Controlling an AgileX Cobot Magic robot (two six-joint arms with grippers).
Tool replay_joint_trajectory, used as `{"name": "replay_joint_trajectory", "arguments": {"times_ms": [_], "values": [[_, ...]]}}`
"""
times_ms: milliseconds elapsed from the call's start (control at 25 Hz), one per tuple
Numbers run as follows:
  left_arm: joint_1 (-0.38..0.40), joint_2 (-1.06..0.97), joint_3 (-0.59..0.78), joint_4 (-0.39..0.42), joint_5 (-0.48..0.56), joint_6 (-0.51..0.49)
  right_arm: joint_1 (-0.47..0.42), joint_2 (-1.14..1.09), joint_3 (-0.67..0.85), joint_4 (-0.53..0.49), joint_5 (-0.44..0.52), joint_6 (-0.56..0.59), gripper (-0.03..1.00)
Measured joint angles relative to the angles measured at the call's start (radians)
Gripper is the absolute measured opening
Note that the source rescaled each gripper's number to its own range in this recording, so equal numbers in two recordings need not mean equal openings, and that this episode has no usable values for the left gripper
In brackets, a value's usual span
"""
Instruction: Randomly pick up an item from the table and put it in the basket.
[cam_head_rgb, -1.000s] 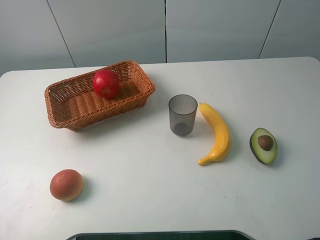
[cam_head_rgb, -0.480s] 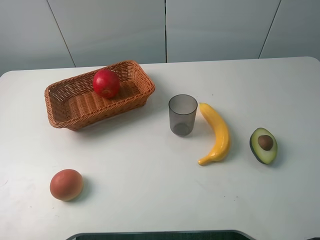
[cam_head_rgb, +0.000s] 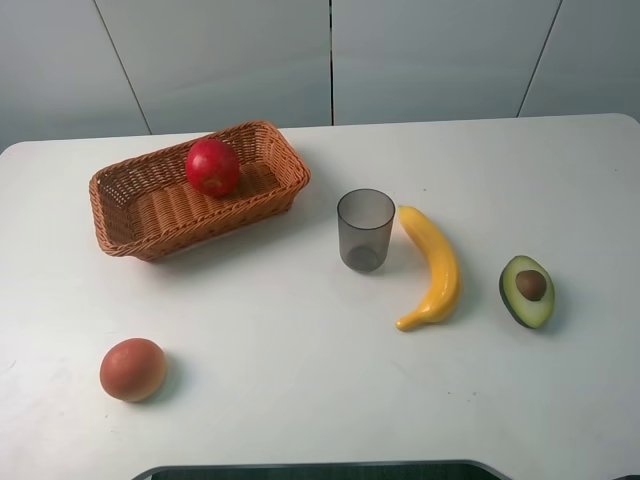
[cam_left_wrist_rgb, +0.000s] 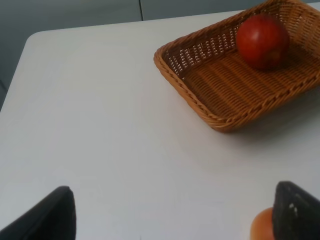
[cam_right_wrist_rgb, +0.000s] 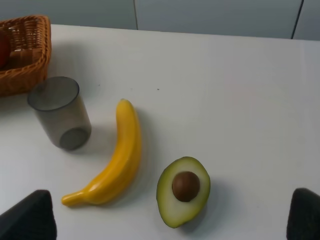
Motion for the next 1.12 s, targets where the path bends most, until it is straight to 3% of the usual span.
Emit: {"name": "replay_joint_trajectory", "arguments": {"times_ms": [1120], "values": [[0.000, 0.000, 0.000, 0.000, 0.000, 0.000, 0.000, 0.000, 0.000, -0.015, 0.000, 0.018, 1.00]]}}
